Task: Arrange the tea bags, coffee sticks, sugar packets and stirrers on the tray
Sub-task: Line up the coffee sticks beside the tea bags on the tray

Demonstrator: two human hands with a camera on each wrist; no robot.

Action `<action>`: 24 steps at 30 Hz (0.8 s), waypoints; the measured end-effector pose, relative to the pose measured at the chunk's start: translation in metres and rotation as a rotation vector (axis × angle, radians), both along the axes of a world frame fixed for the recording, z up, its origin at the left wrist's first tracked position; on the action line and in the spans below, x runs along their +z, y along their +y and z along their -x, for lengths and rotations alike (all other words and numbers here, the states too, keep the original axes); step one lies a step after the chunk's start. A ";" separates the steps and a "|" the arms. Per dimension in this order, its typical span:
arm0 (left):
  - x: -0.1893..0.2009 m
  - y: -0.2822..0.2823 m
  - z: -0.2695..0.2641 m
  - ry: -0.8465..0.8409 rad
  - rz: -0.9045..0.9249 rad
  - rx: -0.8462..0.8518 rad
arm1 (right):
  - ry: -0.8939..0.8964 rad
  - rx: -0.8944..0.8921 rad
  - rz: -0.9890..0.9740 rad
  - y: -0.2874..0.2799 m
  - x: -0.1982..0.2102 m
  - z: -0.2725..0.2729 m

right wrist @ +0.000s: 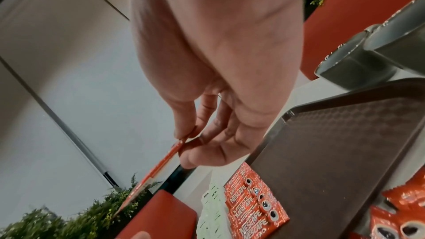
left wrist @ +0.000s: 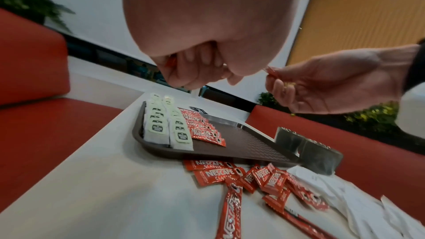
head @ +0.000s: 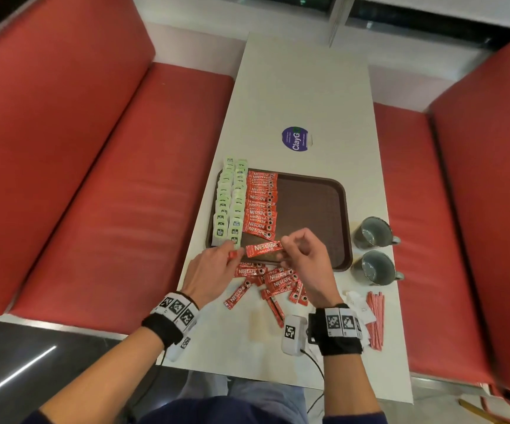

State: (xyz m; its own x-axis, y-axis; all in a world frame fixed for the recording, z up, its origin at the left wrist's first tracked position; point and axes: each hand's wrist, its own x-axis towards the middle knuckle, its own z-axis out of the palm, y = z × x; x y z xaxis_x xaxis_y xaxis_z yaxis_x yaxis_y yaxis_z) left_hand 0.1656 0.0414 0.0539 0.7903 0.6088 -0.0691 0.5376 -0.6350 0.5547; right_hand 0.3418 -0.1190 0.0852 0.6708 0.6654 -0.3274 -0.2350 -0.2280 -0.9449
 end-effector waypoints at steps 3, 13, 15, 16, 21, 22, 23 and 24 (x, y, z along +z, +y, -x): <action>0.005 0.001 -0.001 -0.177 0.190 0.096 | -0.041 -0.032 0.011 -0.001 0.003 0.003; 0.017 -0.003 -0.017 -0.347 0.588 0.119 | -0.236 0.035 0.051 -0.002 0.005 0.010; 0.013 0.000 -0.017 -0.304 0.531 0.060 | -0.455 0.215 0.164 -0.002 0.006 0.008; 0.011 0.001 -0.017 -0.286 0.507 0.021 | -0.508 0.293 0.194 0.000 0.006 0.007; 0.012 0.008 -0.019 -0.262 0.525 -0.015 | -0.462 0.334 0.146 0.004 0.007 0.003; 0.012 0.010 -0.018 -0.262 0.531 -0.003 | -0.439 0.317 0.149 0.002 0.006 0.001; 0.012 0.012 -0.018 -0.261 0.538 0.016 | -0.414 0.297 0.162 -0.001 0.004 -0.003; 0.012 0.015 -0.018 -0.262 0.549 0.035 | -0.391 0.277 0.180 -0.003 0.003 -0.006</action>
State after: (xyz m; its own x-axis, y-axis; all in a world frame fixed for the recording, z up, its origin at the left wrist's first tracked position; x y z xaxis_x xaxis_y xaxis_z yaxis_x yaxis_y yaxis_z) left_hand 0.1833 0.0565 0.0657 0.8034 0.5657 -0.1858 0.3542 -0.2031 0.9129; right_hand 0.3480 -0.1222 0.0878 0.5723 0.7918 -0.2133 0.2201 -0.3989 -0.8902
